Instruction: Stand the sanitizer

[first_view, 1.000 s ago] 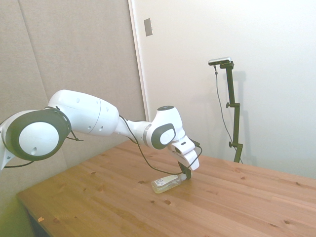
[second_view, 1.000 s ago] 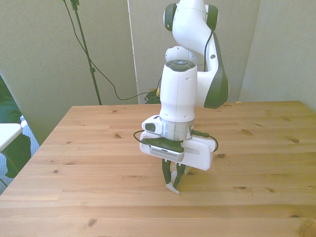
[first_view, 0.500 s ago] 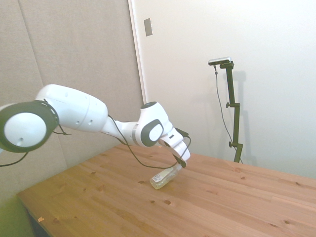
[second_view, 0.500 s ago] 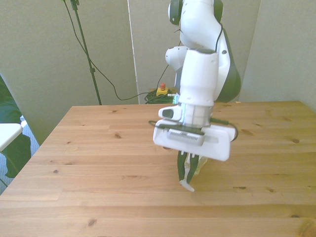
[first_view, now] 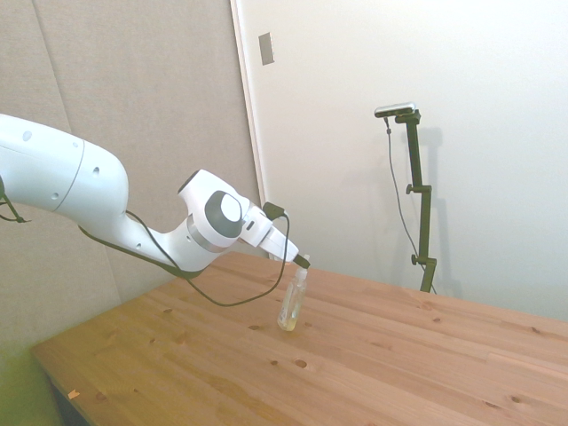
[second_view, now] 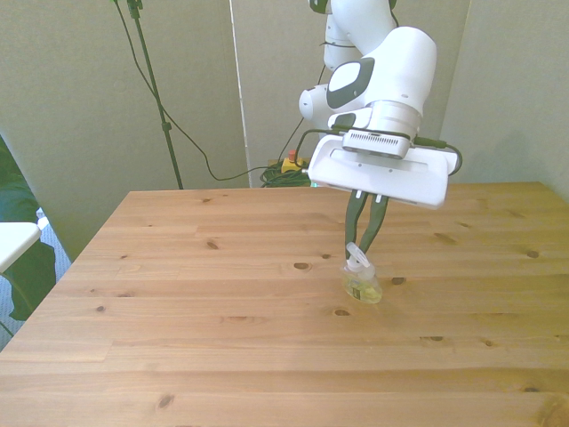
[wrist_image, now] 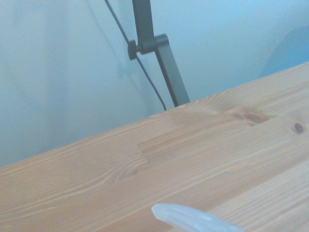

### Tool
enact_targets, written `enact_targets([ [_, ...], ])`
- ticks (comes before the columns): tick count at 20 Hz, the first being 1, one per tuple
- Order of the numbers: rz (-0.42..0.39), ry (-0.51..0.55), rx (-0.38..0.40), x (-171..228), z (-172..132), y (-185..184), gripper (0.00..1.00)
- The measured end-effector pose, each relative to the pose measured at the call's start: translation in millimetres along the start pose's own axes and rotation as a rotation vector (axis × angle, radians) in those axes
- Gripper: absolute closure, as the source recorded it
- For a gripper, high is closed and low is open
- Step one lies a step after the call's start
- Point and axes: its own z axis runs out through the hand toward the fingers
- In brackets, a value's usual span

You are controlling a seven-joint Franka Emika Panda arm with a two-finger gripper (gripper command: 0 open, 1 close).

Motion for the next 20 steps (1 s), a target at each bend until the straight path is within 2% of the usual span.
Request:
enact_targets([
  [4,0.007,0.060,0.059,-28.1,-13.6,4.2,1.00],
  [12,0.045,0.214,0.155,-77.6,-21.1,8.4,1.00],
  [17,0.027,0.265,0.161,-98.3,-29.0,0.9,1.00],
  [18,0.024,0.274,0.154,-102.8,-28.3,1.1,0.00],
  [20,0.014,0.298,0.142,-109.2,-26.0,1.1,0.00],
])
